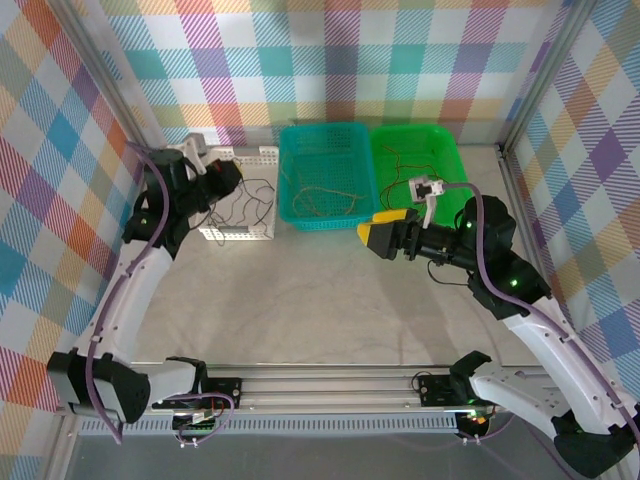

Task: Untangle the cables

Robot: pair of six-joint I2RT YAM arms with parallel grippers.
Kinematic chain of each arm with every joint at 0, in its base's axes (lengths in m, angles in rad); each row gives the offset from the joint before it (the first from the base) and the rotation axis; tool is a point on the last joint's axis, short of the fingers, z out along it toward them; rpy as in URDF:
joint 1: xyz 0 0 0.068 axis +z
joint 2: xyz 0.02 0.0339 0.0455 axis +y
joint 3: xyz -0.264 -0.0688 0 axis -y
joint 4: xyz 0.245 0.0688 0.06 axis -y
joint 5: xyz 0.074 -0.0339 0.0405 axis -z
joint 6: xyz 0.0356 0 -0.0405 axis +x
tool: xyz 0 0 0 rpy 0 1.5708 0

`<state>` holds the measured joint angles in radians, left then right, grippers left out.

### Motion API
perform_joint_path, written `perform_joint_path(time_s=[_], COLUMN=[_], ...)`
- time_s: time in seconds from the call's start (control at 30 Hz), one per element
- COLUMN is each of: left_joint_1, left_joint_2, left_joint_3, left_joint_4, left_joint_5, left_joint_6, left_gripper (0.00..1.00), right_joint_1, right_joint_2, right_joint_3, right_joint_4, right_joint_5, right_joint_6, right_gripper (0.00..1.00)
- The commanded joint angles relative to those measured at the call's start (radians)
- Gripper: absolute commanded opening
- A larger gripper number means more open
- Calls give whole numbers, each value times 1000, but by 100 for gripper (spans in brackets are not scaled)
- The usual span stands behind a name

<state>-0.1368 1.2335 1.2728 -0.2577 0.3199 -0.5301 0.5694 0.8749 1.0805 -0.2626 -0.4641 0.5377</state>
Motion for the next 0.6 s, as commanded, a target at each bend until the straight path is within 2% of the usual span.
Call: perform_joint_path(time_s=[0.0, 0.13, 0.33, 0.57], left_joint_1=[13, 43, 81, 103], left_joint_2=[12, 82, 190, 350], left_joint_3=[166, 254, 274, 330], left_joint_4=[43, -3, -2, 25], left_joint_5=[-26, -64, -98, -92], left_joint_6=[25, 63, 74, 71], left_gripper=[0, 0, 0, 0], right_joint_1=[-2, -2, -2, -2], right_joint_2=[12, 42, 68, 81], right_joint_3=[-13, -22, -24, -23], right_joint_4=[31, 62, 59, 39], right_joint_5=[-22, -68, -90, -108], right_joint_6=[-23, -15, -34, -60], right_gripper=[84, 84, 85, 85])
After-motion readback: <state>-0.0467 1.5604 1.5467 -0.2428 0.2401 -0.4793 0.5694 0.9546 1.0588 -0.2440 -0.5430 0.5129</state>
